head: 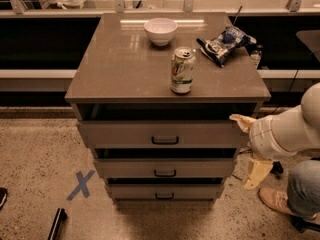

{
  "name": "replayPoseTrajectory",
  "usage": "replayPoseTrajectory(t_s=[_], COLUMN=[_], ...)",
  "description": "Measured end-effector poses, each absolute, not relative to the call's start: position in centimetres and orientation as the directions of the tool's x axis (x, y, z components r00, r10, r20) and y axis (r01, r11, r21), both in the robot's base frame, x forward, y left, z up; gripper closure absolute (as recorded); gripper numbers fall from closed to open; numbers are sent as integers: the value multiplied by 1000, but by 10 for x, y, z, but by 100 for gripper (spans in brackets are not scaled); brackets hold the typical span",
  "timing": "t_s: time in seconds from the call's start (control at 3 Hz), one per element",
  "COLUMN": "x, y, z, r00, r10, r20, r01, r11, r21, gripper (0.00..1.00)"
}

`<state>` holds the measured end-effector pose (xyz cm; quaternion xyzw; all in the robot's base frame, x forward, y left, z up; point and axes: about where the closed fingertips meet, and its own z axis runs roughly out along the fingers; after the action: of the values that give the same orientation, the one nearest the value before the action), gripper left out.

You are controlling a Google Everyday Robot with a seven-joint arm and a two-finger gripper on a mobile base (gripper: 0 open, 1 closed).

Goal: Open top drawer

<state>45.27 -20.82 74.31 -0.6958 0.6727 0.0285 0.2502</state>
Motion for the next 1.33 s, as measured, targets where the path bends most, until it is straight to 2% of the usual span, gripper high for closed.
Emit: replayPoseTrajectory(t_s=[0.67, 1.33], x=[482, 529], y=[-187, -183], z=[702, 677], r00=[169, 184], r10=[-921, -928], r20=[-352, -324], r01=[-917, -902], r11=[-16, -28], r21=[-399, -431], gripper=[0, 4])
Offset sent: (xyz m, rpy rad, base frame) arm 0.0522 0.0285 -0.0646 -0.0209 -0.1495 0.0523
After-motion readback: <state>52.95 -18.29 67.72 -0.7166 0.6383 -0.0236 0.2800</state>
